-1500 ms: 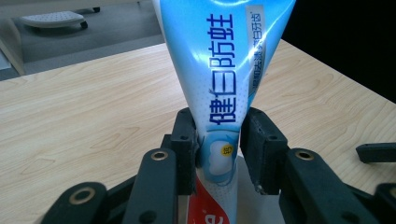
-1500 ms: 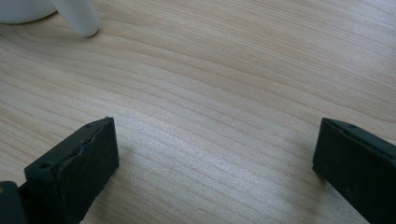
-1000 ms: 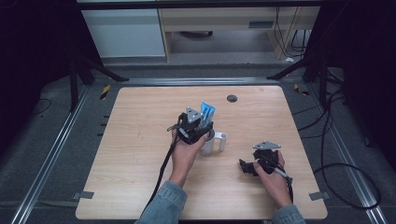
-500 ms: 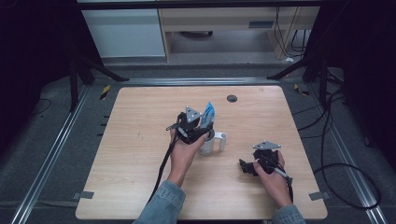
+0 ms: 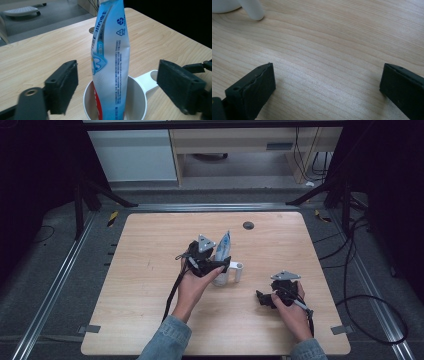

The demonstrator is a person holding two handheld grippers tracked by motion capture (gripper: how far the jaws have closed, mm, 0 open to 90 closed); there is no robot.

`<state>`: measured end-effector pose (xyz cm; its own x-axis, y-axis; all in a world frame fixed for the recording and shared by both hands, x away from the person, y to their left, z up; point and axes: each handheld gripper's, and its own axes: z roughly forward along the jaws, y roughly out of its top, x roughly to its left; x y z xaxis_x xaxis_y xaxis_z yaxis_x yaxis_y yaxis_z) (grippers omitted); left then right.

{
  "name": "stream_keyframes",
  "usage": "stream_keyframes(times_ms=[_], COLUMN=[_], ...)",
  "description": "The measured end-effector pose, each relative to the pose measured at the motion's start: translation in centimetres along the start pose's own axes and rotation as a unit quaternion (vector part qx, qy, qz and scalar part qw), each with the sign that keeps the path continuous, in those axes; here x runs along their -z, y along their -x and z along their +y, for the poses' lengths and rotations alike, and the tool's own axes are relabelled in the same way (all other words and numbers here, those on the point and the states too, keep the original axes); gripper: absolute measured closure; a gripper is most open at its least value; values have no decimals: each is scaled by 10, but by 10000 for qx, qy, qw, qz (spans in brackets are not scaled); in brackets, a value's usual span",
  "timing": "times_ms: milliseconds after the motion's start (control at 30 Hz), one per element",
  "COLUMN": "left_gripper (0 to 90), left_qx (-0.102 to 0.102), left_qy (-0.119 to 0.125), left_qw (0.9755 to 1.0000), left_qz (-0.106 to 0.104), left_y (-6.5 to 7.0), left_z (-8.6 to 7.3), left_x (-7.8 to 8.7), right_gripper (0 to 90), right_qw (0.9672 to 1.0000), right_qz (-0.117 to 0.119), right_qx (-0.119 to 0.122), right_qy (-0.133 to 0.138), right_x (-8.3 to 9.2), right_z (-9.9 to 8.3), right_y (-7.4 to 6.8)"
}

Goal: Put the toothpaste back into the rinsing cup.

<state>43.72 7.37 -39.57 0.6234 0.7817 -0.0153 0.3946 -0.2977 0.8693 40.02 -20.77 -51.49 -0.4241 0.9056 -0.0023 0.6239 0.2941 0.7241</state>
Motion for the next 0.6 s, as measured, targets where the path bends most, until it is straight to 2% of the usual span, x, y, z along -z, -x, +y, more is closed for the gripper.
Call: stream_keyframes(times_ms=[200,333,600], left_gripper=[81,71,66], left_qx=[-108,-56,-17], left_qy=[-175,-210,-332], left_qw=[9998,9997,9993], left_qz=[-69,-84,199], left_y=[-5,-11,-36], left_z=[1,1,-7], left_x=[11,18,38], right_gripper=[4,4,4], right_qw=[10000,10000,10000], right_qz=[29,30,31], right_qx=[8,5,4], right_qy=[-2,-3,1], right_x=[-1,-1,-1], right_z=[1,1,1], right_y=[1,0,0])
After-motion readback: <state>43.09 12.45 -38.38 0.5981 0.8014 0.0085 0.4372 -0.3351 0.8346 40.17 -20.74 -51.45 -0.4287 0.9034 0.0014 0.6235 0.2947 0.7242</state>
